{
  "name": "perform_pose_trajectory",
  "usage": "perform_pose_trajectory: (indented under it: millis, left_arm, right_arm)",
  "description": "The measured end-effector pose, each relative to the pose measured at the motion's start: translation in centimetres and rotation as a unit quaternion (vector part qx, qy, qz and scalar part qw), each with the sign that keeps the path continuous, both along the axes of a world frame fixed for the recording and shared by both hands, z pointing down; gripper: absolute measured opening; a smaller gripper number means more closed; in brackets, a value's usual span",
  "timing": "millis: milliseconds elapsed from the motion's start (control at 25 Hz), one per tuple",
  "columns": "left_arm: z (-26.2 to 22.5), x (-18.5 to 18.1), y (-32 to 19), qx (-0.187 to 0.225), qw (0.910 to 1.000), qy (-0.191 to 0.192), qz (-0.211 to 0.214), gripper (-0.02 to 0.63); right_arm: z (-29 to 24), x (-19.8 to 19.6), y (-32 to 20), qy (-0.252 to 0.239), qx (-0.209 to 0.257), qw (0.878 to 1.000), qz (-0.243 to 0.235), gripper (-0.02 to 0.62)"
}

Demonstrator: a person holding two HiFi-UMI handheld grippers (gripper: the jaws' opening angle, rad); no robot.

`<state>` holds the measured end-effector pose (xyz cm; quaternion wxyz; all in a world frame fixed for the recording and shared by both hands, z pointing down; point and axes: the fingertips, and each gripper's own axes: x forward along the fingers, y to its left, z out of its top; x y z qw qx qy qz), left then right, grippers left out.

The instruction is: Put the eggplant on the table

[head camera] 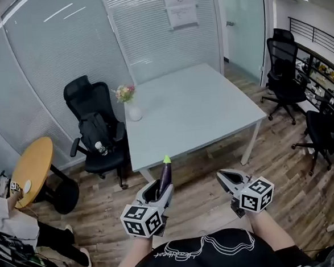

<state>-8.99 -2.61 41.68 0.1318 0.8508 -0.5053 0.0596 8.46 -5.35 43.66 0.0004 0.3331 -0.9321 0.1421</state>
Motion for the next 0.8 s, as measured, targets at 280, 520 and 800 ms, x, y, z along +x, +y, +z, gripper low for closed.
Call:
perform_pose_trajectory:
  millis: [280,520,800]
  left_arm:
    - [0.0,2.1,-8.2,0.001,0.9999,0.005,0.01,0.21]
    - [-0.7,2.7,-11.3,0.018,0.9997,-0.003,0.013,0.21]
    - [-1.8,2.0,-12.5,0.041,0.9991,0.001,0.012,0.21]
  right_arm:
    - [0.4,1.4,-8.1,-0.004,-0.011,1.0,-0.001,0.009]
    - [-0.1,1.0,-11.3,-0.001,0.0,1.0,-0.013,0.009]
    - [-0.7,0.7,-12.5,-0.001,0.016,1.0,-0.012,0.009]
